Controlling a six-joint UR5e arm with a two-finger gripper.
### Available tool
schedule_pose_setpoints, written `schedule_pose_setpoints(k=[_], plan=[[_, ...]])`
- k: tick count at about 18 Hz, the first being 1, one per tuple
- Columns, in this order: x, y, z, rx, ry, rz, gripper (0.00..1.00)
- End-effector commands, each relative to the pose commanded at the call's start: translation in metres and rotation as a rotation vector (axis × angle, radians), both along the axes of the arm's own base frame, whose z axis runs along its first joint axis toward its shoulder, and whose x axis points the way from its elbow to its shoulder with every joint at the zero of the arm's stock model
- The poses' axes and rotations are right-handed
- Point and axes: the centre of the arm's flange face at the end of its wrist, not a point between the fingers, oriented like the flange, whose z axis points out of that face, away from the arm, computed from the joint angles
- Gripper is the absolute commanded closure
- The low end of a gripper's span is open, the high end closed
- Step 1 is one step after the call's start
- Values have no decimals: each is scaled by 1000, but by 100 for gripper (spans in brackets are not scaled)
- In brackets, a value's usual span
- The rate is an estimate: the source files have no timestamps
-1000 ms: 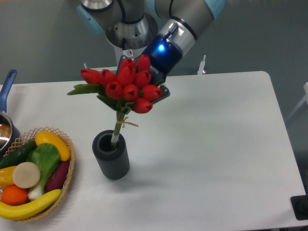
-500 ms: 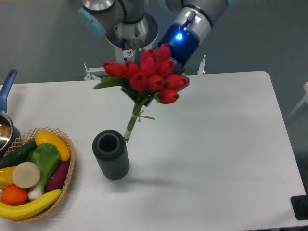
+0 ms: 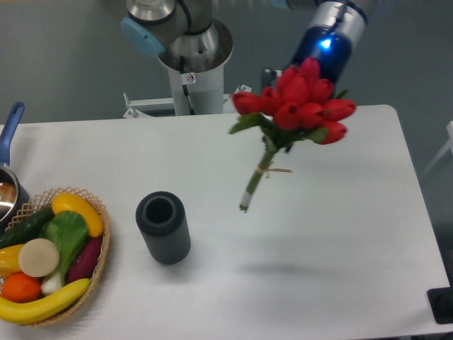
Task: Pick up the flowers from the vase
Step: 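Carry the tulips up and away from the vase over the table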
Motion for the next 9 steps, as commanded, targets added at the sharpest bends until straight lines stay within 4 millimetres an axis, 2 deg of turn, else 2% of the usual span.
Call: schedule_pose_setpoints(k=[3, 9], plan=[[-14, 0, -15, -5, 27, -13, 59], [-12, 2, -23, -12, 17, -17, 59]])
